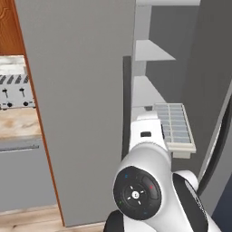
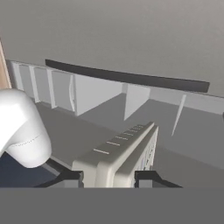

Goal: The ice cube tray has been filled with water. Take the tray and place it in the freezer to make ice. Close the freezer door after placing the tray.

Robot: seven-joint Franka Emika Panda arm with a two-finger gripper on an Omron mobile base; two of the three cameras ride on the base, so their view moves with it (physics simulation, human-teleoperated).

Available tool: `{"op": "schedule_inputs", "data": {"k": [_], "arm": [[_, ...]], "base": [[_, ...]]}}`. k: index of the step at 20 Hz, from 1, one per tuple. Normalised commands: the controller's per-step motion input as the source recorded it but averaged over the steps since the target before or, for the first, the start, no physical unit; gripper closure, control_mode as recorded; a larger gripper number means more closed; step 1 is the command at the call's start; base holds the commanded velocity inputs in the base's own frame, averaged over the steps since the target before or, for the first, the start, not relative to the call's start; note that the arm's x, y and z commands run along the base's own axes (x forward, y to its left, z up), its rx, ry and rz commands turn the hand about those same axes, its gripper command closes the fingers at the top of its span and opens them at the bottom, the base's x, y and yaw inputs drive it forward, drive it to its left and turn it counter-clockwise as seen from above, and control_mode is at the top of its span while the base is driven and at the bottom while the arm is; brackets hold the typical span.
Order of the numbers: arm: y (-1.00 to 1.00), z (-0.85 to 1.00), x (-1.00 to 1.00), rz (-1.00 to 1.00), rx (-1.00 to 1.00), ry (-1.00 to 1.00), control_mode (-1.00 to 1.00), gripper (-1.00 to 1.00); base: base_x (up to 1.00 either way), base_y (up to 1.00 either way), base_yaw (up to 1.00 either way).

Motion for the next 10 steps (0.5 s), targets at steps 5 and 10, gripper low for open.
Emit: {"op": "schedule_inputs", "data": {"k": [5, 10], "arm": [[0.00, 0.00, 0.00, 0.00, 0.00, 0.00, 1.00, 1.00], [0.00, 0.00, 0.00, 0.00, 0.00, 0.00, 1.00, 1.00]], "base": [[0.46, -0.26, -0.19], [0.59, -0.05, -0.19]]}}
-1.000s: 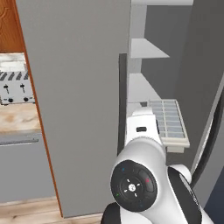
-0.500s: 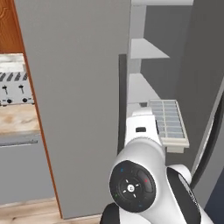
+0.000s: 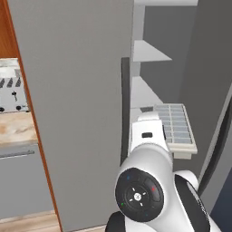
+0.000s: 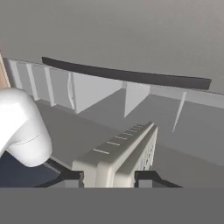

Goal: The ice cube tray has been filled with water. Take the tray and place it in the freezer to make ice. Close the freezer door after placing the tray.

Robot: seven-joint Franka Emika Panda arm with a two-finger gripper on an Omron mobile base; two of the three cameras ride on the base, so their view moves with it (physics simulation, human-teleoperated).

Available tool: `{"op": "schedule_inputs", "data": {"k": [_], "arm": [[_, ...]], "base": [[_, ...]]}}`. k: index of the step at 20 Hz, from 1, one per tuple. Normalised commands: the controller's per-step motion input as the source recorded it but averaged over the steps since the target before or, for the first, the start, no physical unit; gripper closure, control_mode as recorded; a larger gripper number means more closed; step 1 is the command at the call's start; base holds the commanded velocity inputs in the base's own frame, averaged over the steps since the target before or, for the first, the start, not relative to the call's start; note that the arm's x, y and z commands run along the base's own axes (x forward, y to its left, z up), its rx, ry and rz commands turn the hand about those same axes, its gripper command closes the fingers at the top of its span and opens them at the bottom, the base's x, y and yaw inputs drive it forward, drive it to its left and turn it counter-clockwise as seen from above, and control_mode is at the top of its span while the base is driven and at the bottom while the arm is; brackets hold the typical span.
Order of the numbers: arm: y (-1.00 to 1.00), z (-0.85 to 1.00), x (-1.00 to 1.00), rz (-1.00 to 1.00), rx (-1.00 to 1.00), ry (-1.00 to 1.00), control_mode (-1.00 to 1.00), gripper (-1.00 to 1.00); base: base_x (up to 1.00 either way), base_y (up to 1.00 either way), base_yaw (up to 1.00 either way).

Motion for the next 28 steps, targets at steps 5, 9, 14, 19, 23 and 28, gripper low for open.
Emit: {"op": "schedule_inputs", "data": {"k": [5, 9, 14, 19, 23, 28], "arm": [[0.00, 0.00, 0.00, 0.00, 0.00, 0.00, 1.00, 1.00], [0.00, 0.00, 0.00, 0.00, 0.00, 0.00, 1.00, 1.00], [0.00, 0.00, 0.00, 0.00, 0.00, 0.00, 1.00, 1.00], [0.00, 0.00, 0.00, 0.00, 0.00, 0.00, 1.00, 1.00], [-0.33, 0.23, -0.12, -0.06, 0.11, -0.08, -1.00, 1.00], [-0.62, 0.50, -0.01, -0.07, 0.13, -0.15, -1.00, 1.00]], "base": [[0.67, 0.00, -0.13], [0.66, 0.00, -0.07], [0.38, -0.08, -0.03], [0.10, -0.25, -0.07], [-0.04, -0.09, -0.02], [0.00, 0.00, 0.00]]}}
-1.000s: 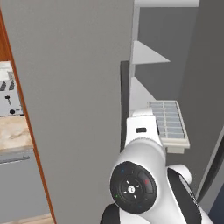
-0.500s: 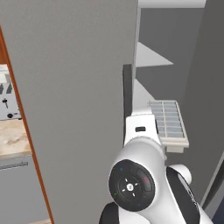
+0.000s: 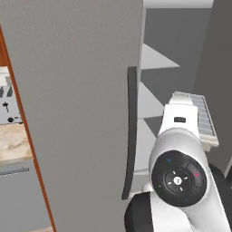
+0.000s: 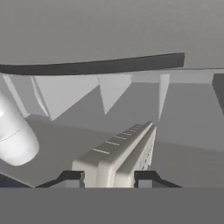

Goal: The ice cube tray has been filled with water. Take the tray and place it in the freezer to make ice. Close the freezer door after placing the tray.

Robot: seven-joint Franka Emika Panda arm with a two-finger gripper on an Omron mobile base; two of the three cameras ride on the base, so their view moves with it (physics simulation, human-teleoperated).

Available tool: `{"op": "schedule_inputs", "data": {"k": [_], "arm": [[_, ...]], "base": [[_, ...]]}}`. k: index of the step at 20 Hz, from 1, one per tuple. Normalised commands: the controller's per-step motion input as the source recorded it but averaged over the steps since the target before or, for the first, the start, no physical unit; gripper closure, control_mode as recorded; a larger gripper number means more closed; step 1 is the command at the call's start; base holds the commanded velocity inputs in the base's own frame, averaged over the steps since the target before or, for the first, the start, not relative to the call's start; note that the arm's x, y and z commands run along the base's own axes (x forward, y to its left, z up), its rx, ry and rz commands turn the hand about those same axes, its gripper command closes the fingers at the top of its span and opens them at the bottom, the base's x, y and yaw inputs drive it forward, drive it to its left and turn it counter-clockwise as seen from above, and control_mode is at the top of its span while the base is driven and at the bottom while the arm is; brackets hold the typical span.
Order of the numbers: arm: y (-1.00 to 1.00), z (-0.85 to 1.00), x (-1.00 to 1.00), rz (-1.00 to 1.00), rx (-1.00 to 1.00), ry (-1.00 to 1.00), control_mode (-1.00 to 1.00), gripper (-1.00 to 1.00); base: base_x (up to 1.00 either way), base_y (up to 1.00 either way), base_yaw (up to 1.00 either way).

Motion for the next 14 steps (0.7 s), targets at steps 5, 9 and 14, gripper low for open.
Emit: {"op": "schedule_inputs", "data": {"k": [5, 9, 14], "arm": [[-0.55, 0.56, 0.03, -0.04, 0.10, -0.17, -1.00, 1.00], [-0.37, 0.44, 0.16, 0.00, 0.01, -0.14, -1.00, 1.00], [-0.17, 0.27, 0.44, 0.00, 0.00, -0.03, -1.00, 1.00]], "base": [[0.00, 0.00, 0.00], [0.00, 0.00, 0.00], [0.00, 0.00, 0.00]]}}
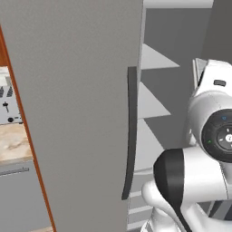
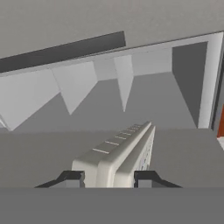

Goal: The ice cube tray has been filled with water. Take the tray and place it in the freezer to make ice. Close the freezer door after placing the tray.

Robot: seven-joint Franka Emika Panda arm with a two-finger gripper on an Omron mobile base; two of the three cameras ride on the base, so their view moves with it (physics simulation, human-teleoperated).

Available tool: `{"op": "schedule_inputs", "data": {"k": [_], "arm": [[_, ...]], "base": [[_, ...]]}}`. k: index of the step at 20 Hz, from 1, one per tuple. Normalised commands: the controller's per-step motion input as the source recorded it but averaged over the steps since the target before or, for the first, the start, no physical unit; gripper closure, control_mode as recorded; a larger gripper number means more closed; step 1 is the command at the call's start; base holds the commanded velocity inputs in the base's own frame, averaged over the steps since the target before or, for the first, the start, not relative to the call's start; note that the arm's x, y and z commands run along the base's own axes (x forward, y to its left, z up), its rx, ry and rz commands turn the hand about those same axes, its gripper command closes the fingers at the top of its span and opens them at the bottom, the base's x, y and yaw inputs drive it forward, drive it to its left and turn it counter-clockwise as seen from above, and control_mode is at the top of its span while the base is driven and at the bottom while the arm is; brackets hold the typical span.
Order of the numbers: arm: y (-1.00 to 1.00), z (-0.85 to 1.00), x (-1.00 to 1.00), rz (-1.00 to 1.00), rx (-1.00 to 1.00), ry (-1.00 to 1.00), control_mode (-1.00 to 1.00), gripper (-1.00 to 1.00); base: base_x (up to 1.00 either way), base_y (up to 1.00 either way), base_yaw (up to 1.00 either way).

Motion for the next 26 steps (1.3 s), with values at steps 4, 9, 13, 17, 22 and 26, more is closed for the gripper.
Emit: {"op": "schedule_inputs", "data": {"k": [4, 9, 13, 17, 22, 26], "arm": [[-0.13, 0.18, 0.52, 0.04, 0.00, 0.00, -1.00, 1.00], [-0.09, 0.09, 0.42, 0.09, 0.00, 0.00, -1.00, 1.00], [-0.01, 0.00, 0.34, 0.13, -0.01, 0.00, -1.00, 1.00], [-0.21, 0.00, 0.55, 0.13, 0.00, 0.00, -1.00, 1.00], [-0.42, 0.00, 0.78, 0.10, 0.00, 0.00, -1.00, 1.00], [-0.49, 0.00, 0.94, 0.08, 0.00, 0.00, -1.00, 1.00]], "base": [[0.00, 0.00, 0.00], [0.00, 0.00, 0.00], [0.00, 0.00, 0.00], [0.00, 0.00, 0.00], [0.00, 0.00, 0.00], [0.00, 0.00, 0.00]]}}
